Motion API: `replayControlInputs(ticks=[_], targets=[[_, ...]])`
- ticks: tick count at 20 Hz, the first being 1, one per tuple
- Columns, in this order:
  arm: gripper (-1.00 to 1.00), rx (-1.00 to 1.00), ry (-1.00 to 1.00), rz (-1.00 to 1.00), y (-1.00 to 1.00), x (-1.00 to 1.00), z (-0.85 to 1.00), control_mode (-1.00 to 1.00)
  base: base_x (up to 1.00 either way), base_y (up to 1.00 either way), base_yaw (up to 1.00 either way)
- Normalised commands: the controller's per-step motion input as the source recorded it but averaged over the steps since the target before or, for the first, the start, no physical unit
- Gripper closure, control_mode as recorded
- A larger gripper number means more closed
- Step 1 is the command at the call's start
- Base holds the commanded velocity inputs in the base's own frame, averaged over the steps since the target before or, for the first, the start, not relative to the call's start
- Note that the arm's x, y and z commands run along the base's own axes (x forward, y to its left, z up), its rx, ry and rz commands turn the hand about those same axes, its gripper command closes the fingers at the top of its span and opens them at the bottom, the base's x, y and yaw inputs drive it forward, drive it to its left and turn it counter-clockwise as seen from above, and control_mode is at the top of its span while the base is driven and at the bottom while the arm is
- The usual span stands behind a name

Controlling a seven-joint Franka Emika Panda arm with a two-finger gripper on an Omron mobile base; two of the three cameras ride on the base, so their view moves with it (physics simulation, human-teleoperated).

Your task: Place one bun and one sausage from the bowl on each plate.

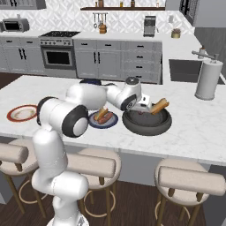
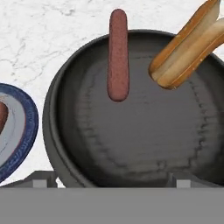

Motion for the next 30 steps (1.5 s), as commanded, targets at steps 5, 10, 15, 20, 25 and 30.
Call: replayControlInputs(ticks=[5, 10, 15, 20, 25, 30], targets=[[-1.00, -0.02, 0.04, -0.03, -0.02, 0.30, -0.37, -1.00, 0.00, 0.00, 0.00], [-1.00, -0.02, 0.00, -0.09, 0.07, 0.45, -0.63, -1.00, 0.00, 0.00, 0.00], [-1.00, -0.01, 0.00, -0.12, 0.01, 0.51, -0.19, -1.00, 0.00, 0.00, 0.00], [-1.00, 0.00, 0.00, -0.09, 0.00, 0.22, -0.15, -1.00, 0.00, 0.00, 0.00], [-1.00, 0.00, 0.01, -0.01, 0.00, 0.00, -0.39, -1.00, 0.00, 0.00, 0.00], [-1.00, 0.00, 0.00, 0.00, 0.00, 0.13, -0.24, -1.00, 0.00, 0.00, 0.00]])
